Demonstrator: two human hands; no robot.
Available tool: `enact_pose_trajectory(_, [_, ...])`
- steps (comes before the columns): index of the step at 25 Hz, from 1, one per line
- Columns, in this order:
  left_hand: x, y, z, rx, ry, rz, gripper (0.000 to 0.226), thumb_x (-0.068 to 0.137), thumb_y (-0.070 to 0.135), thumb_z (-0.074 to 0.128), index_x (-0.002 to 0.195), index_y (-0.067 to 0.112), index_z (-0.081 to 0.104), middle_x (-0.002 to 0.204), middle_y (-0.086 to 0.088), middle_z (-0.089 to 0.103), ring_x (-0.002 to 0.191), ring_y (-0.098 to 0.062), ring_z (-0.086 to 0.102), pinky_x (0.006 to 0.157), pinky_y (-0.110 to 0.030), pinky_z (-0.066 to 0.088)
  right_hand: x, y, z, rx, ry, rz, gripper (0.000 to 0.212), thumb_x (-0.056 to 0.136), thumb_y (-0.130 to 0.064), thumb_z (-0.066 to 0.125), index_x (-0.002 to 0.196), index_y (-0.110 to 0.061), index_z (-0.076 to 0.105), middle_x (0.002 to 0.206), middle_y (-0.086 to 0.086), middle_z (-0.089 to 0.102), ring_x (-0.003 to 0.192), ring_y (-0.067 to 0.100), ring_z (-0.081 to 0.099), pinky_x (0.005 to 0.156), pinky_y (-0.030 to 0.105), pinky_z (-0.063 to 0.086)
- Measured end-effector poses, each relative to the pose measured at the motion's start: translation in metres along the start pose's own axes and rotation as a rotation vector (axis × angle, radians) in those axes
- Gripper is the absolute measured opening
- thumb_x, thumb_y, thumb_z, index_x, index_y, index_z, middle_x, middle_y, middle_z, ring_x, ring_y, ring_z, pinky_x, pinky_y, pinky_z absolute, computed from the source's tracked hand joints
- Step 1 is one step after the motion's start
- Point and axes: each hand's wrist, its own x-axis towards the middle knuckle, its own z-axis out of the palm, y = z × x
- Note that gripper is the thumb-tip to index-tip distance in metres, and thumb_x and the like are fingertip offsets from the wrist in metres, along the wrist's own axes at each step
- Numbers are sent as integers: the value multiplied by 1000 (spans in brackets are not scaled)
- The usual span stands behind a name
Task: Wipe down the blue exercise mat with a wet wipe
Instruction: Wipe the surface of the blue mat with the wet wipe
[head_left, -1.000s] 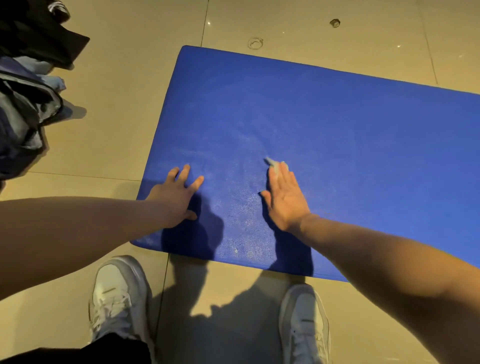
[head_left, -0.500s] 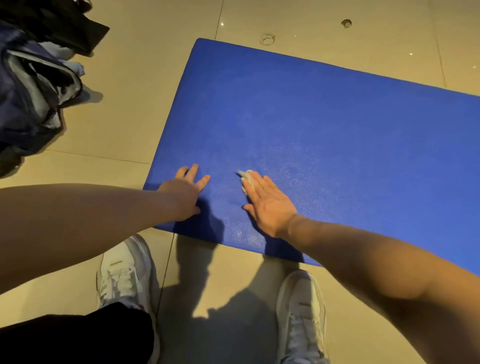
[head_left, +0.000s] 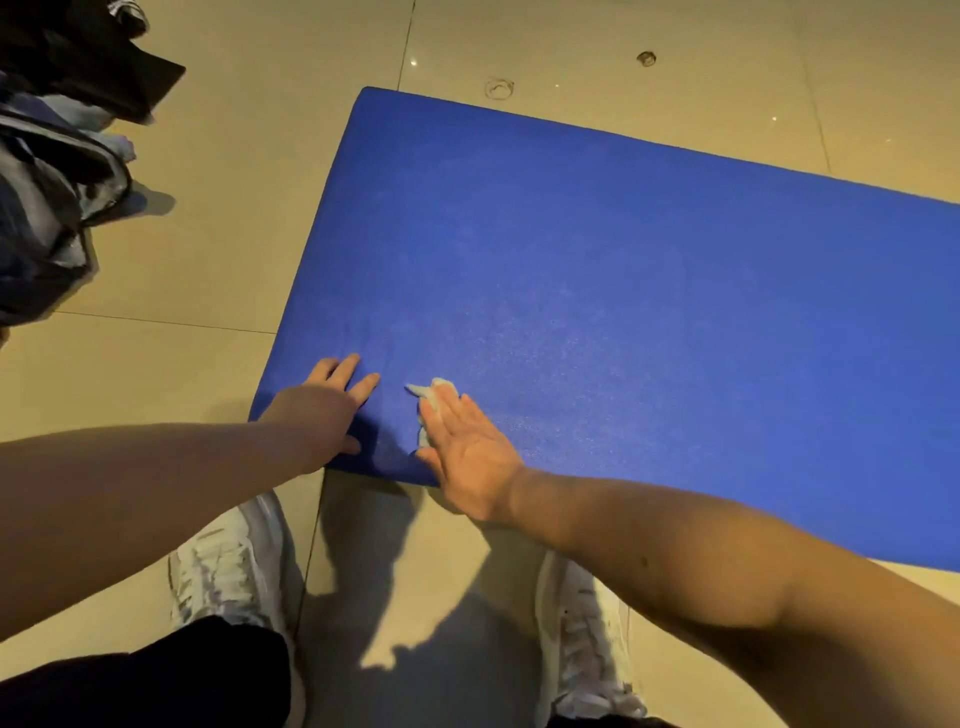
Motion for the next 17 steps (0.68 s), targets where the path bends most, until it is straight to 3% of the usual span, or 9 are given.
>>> enact_pose_trajectory(2, [0, 3, -2, 14, 12, -8, 89, 95, 50, 62, 160, 28, 5, 168, -2, -2, 153, -25, 7, 86, -38, 53, 7, -10, 10, -1, -28, -11, 63, 102, -29, 40, 156, -10, 13, 161, 6, 12, 153, 24, -2, 124, 40, 6])
enact_pose_trajectory(5, [-1, 0, -1, 26, 57, 6, 90, 91, 54, 66, 158, 28, 12, 166, -3, 4, 149, -25, 16, 81, -37, 53, 5, 13, 9, -221, -84, -69, 64, 106, -37, 30, 158, -7, 8, 166, 11, 4, 153, 24, -8, 125, 41, 0])
enact_pose_trajectory(10, [-2, 0, 8, -49, 23, -70, 92, 93, 59, 59, 159, 29, 4, 167, -2, -3, 151, -27, 10, 92, -40, 50, -19, 78, -16, -340, -56, 59, 71, 102, -49, 5, 159, -7, 4, 167, 11, 0, 154, 24, -9, 125, 39, -5])
enact_pose_trajectory(14, [-12, -3, 18, -93, -8, -117, 90, 95, 59, 57, 159, 31, 0, 167, 0, -4, 151, -27, 8, 99, -42, 50, -45, 112, -24, -365, -13, 336, 65, 106, -42, 17, 158, -3, 9, 167, 10, 1, 154, 28, -6, 125, 43, 1])
enact_pose_trajectory(17, [-22, -8, 28, -71, 9, -101, 87, 98, 58, 53, 160, 32, -2, 167, -2, -3, 152, -27, 9, 99, -40, 50, -35, 75, -8, -148, 123, 302, 59, 103, -37, 28, 153, -5, 22, 163, 3, 13, 153, 29, 3, 121, 46, 18])
